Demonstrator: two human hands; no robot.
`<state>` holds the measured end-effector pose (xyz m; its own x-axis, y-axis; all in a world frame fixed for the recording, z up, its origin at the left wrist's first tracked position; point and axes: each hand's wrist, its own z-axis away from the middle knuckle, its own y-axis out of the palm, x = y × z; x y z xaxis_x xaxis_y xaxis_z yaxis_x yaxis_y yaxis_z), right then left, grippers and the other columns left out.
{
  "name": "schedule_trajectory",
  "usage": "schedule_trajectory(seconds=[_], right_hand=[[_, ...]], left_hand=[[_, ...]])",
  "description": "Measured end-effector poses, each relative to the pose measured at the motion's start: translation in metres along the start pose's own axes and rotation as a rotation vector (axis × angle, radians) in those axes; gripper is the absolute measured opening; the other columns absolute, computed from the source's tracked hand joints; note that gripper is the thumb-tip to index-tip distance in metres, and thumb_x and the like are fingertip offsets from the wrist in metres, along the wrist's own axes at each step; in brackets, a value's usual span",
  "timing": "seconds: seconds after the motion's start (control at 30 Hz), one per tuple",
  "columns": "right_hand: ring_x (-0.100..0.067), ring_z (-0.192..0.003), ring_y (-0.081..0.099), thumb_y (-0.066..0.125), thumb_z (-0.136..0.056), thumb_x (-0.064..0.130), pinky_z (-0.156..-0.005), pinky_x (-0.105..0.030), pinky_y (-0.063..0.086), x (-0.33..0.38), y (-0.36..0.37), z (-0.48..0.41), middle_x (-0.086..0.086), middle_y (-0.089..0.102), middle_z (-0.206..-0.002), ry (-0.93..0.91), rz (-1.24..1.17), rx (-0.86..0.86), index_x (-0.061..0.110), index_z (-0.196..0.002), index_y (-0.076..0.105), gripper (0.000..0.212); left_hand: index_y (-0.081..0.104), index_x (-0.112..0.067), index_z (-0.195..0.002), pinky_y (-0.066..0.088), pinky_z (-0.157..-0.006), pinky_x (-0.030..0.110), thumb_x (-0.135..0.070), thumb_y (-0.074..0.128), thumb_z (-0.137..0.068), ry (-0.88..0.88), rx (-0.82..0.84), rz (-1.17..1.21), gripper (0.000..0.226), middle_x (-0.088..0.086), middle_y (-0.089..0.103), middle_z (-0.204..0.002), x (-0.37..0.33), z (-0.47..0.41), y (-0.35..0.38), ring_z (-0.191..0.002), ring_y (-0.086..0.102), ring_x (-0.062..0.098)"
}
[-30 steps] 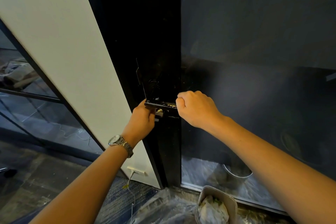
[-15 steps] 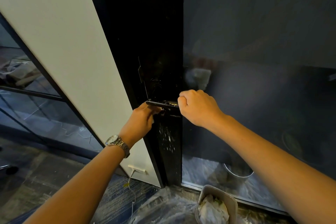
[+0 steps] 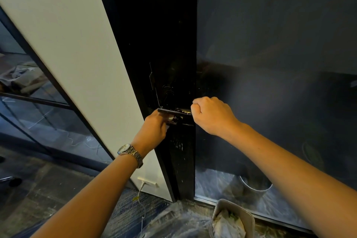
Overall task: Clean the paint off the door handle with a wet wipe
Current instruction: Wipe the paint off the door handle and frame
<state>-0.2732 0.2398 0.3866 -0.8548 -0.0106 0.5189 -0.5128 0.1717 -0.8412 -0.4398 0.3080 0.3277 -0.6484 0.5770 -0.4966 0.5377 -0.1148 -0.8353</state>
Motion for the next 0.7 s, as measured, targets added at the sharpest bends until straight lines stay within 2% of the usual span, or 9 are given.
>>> schedule_trajectory(seconds=[0.03,0.17,0.4,0.5,0.6,0.67,0.7], right_hand=[[-0.016,-0.056,0.047,0.033,-0.093,0.017,-0.056,-0.033,0.041,0.0,0.0,0.001,0.001,0.048,-0.06,0.002,-0.002,-0.002,0.011,-0.068,0.052,0.032],[-0.016,-0.058,0.049,0.032,-0.094,0.018,-0.056,-0.032,0.042,0.0,0.0,0.0,0.001,0.05,-0.061,0.006,-0.007,-0.002,0.013,-0.07,0.054,0.033],[-0.013,-0.054,0.044,0.033,-0.093,0.017,-0.05,-0.027,0.034,0.0,0.0,0.0,0.003,0.047,-0.059,0.006,0.012,0.006,0.016,-0.064,0.048,0.033],[-0.013,-0.054,0.045,0.032,-0.093,0.018,-0.05,-0.027,0.035,-0.001,0.0,0.0,0.003,0.047,-0.059,0.003,0.015,0.0,0.018,-0.061,0.046,0.035],[-0.013,-0.055,0.046,0.033,-0.093,0.019,-0.053,-0.029,0.039,0.0,0.0,0.001,0.005,0.046,-0.059,0.002,0.027,-0.007,0.019,-0.063,0.047,0.033],[-0.014,-0.056,0.046,0.033,-0.093,0.019,-0.054,-0.029,0.04,0.001,0.0,0.002,0.005,0.046,-0.06,0.004,0.026,-0.008,0.017,-0.065,0.049,0.032],[-0.015,-0.057,0.047,0.033,-0.093,0.018,-0.054,-0.03,0.04,0.001,0.0,0.001,0.004,0.047,-0.06,0.005,0.024,-0.009,0.015,-0.067,0.051,0.032]], left_hand=[[0.057,-0.005,-0.117,0.041,-0.074,0.005,-0.004,0.045,-0.09,-0.022,-0.023,0.009,0.029,0.016,0.055,-0.121,0.0,0.001,0.0,-0.097,0.06,0.024],[0.057,-0.01,-0.119,0.039,-0.1,0.022,-0.004,0.043,-0.091,0.082,0.047,-0.03,0.032,0.011,0.05,-0.131,-0.006,0.01,0.007,-0.116,0.053,0.025],[0.052,-0.009,-0.126,0.04,-0.101,0.023,-0.001,0.044,-0.089,0.168,0.195,-0.041,0.039,0.01,0.052,-0.132,0.001,0.003,-0.006,-0.119,0.052,0.022],[0.06,-0.004,-0.115,0.048,-0.086,0.02,-0.001,0.045,-0.089,0.095,0.06,-0.013,0.03,0.014,0.059,-0.117,-0.001,-0.005,0.002,-0.095,0.06,0.023],[0.066,-0.004,-0.103,0.046,-0.063,0.004,0.004,0.045,-0.087,-0.048,-0.104,0.138,0.027,0.007,0.062,-0.101,-0.01,-0.006,0.011,-0.067,0.054,0.008],[0.064,0.001,-0.1,0.043,-0.06,0.001,0.007,0.046,-0.086,-0.154,-0.236,0.221,0.024,0.007,0.06,-0.095,-0.012,-0.005,0.014,-0.064,0.052,0.006],[0.062,0.002,-0.1,0.044,-0.062,0.004,0.007,0.047,-0.086,-0.211,-0.32,0.244,0.021,0.012,0.061,-0.096,-0.012,-0.005,0.016,-0.068,0.056,0.01]])
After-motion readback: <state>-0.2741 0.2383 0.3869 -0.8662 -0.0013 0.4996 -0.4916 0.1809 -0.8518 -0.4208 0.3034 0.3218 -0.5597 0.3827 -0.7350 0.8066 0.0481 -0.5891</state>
